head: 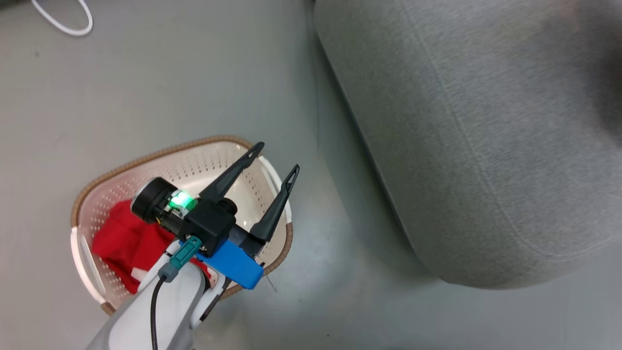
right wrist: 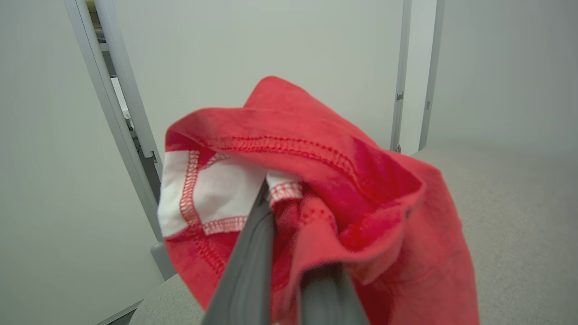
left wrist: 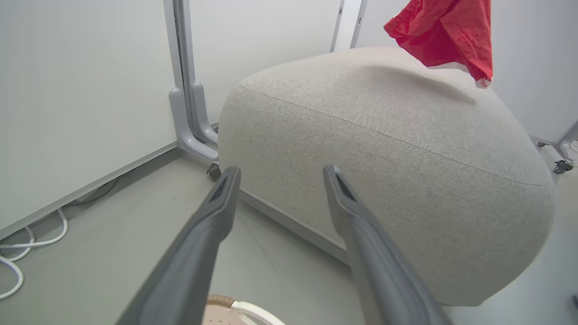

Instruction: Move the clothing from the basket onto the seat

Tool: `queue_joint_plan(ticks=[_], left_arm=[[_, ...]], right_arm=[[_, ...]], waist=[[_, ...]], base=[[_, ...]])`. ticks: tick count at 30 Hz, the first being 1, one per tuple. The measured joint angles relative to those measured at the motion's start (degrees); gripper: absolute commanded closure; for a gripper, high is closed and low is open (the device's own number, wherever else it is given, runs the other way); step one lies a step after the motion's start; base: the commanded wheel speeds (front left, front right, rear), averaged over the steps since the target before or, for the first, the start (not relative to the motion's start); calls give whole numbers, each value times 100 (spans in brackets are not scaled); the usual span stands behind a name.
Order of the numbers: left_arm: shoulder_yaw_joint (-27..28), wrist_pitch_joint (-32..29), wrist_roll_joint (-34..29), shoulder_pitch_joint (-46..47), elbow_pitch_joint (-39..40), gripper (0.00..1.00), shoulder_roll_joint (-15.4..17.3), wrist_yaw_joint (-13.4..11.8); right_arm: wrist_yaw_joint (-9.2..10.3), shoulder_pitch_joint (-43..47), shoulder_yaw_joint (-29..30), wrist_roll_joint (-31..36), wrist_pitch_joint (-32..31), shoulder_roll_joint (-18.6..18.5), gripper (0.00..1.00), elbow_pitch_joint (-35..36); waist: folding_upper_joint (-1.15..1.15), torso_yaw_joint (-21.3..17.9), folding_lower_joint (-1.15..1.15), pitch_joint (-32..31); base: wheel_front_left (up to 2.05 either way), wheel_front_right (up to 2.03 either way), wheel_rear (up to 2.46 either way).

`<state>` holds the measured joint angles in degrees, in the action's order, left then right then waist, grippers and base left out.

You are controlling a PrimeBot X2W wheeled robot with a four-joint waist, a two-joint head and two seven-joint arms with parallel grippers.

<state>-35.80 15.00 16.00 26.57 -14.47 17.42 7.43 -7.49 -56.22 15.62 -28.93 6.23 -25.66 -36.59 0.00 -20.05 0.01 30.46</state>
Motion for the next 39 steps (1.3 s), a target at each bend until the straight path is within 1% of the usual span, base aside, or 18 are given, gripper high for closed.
queue_joint_plan(ticks=[4,7,10,14,22,23,24,25,32,36,39], left_arm=[[-23,-44,-53,179,205,0,123,0],[-79,-98,-91,258,305,0,180,0],[-127,-114,-96,316,361,0,193,0],[-164,-110,-87,325,376,0,181,0],[-175,-78,-44,326,311,0,146,-10],[-174,-76,-37,326,294,0,137,-12],[-170,-71,-32,326,280,0,127,-20],[-167,-69,-27,326,260,0,115,-33],[-174,-19,52,325,29,0,-55,-34],[-138,-8,118,291,-76,0,-235,-33],[-3,-2,168,188,-67,0,-382,-33]], right_arm=[[1,-32,353,74,253,45,100,-321],[0,-19,449,204,419,236,100,-704],[0,-16,546,323,578,254,100,-1055],[0,19,631,494,725,247,100,-1405],[0,-20,647,783,823,216,100,-1792],[0,-26,589,834,823,215,82,-1820],[0,-28,532,882,825,213,56,-1856],[0,-37,501,907,827,211,0,-1909],[0,-8,270,1045,850,255,0,-2120],[0,237,174,1121,861,285,0,-2047],[0,531,157,1174,867,299,0,-1944]], waist=[[0,119,0,430],[0,181,0,730],[0,257,0,938],[0,393,0,1004],[0,414,0,973],[0,414,-1,952],[0,416,-1,931],[0,417,-1,910],[0,439,-1,664],[1,490,-1,407],[1,544,-1,168]], base=[[0,0,0],[0,0,0],[0,0,0],[0,0,0],[0,0,0],[0,0,0],[0,0,0],[0,0,0],[0,0,0],[0,0,0],[0,0,0]])
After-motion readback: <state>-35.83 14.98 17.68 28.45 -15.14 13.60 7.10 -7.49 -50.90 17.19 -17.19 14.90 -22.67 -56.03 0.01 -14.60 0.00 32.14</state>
